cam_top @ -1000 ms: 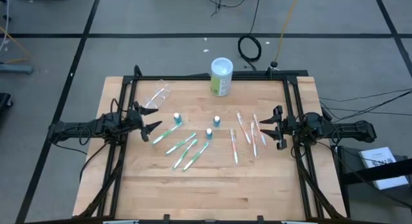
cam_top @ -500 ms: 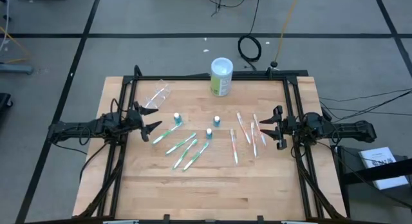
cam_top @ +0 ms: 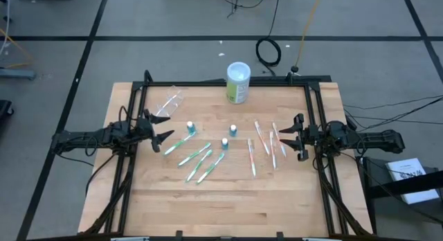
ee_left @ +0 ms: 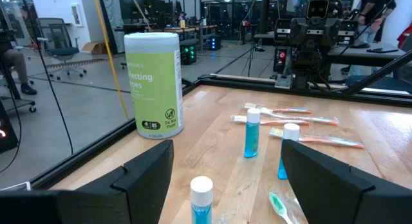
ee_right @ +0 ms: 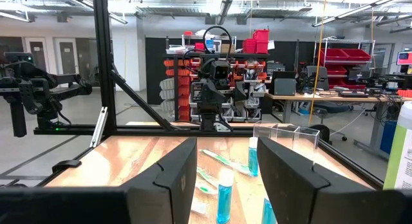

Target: Pick & Place toothbrushing station

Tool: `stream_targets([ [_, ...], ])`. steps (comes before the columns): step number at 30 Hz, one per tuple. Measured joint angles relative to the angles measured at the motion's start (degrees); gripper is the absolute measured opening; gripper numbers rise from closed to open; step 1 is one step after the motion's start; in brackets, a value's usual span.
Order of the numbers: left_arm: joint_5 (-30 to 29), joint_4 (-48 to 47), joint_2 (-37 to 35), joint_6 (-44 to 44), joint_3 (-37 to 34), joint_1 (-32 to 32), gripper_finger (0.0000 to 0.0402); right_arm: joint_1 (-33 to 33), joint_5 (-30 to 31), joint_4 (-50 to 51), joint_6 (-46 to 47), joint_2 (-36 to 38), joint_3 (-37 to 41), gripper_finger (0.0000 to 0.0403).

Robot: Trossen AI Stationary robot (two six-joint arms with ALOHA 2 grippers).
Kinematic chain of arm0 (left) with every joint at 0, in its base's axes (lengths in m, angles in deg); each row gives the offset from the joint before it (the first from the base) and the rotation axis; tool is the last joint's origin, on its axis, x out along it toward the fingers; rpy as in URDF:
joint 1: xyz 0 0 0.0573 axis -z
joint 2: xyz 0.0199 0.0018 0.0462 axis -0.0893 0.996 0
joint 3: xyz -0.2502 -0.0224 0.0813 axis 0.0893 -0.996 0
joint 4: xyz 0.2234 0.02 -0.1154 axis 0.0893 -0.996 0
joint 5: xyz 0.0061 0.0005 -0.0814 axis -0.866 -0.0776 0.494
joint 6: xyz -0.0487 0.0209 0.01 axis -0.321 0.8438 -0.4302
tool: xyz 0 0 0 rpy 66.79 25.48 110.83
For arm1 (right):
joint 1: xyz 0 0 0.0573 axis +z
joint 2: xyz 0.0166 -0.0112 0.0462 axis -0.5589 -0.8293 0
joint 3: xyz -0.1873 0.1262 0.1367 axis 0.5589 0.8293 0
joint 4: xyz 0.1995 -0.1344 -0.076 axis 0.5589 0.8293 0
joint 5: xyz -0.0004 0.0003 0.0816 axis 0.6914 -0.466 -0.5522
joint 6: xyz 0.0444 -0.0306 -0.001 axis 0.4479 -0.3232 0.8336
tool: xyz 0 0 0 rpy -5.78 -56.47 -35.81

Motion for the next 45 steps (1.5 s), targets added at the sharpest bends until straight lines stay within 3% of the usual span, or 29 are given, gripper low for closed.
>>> stream_targets([
  [18,0.0,0.0,0.0,0.0,0.0,0.0,0.0294,0.0,-0.1,-1.8,0.4,0.0,0.0,0.0157],
  [26,0.0,0.0,0.0,0.0,0.0,0.0,0.0294,0.0,-0.1,-1.5,21.3,0.0,0.0,0.0157],
  [34,0.0,0.0,0.0,0.0,0.0,0.0,0.0294,0.1,-0.3,-4.9,21.2,0.0,0.0,0.0157],
  [39,0.0,0.0,0.0,0.0,0.0,0.0,0.0294,0.1,-3.5,-4.7,19.5,-0.1,0.0,0.0157],
  [45,0.0,0.0,0.0,0.0,0.0,0.0,0.0294,0.2,0.1,-0.9,23.6,-2.7,-0.9,0.0166],
])
